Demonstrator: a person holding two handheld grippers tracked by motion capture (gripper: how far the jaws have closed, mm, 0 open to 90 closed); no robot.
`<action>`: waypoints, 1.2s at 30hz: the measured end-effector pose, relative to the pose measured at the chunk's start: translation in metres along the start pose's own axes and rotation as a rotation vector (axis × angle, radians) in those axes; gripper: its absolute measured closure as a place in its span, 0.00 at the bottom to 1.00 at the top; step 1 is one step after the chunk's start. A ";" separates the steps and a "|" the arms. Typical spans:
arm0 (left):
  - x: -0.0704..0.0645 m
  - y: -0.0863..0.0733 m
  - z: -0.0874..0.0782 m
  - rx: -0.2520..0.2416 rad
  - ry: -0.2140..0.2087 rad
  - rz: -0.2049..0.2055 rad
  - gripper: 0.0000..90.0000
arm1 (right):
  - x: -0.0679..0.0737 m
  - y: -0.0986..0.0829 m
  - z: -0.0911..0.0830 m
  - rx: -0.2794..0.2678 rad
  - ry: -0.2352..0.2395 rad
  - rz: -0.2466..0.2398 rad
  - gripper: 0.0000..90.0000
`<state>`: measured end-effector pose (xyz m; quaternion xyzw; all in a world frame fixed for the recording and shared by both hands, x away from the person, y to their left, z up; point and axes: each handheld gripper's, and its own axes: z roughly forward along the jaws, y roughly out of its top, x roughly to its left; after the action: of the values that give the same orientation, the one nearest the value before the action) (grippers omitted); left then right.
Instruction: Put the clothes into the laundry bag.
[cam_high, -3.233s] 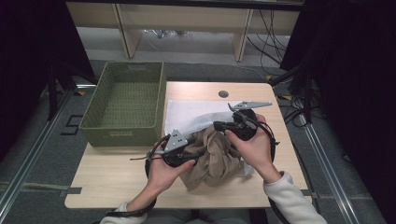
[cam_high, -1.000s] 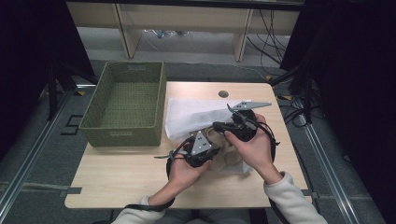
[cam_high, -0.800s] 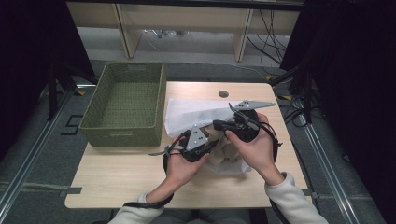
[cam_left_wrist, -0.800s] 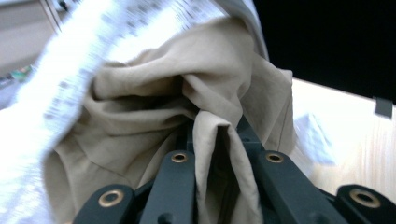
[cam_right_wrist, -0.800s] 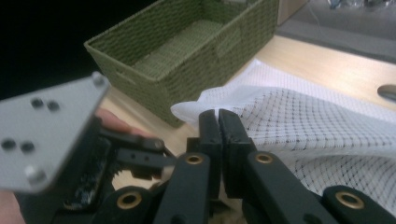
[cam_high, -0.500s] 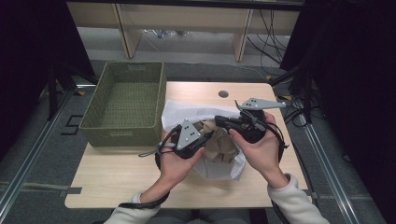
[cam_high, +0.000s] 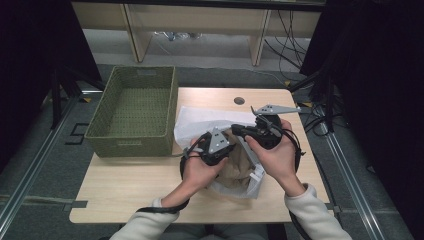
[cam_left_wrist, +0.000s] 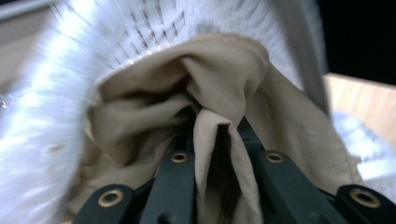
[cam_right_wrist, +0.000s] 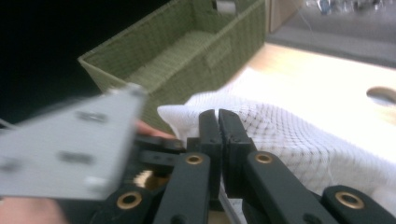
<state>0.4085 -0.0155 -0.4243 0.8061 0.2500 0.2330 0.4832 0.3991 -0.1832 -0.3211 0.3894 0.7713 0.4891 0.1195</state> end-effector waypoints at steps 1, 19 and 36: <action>0.000 -0.003 0.008 0.013 0.004 0.000 0.90 | -0.002 -0.002 0.002 0.011 -0.004 0.029 1.00; 0.000 -0.025 0.048 0.036 -0.028 0.003 0.67 | -0.028 -0.008 0.012 0.074 -0.043 0.106 1.00; -0.003 -0.028 -0.013 0.036 -0.078 0.050 0.17 | -0.028 -0.009 0.012 0.083 -0.052 0.122 1.00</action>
<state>0.3927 0.0028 -0.4441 0.8290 0.2147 0.2089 0.4722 0.4204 -0.1975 -0.3398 0.4529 0.7624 0.4528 0.0930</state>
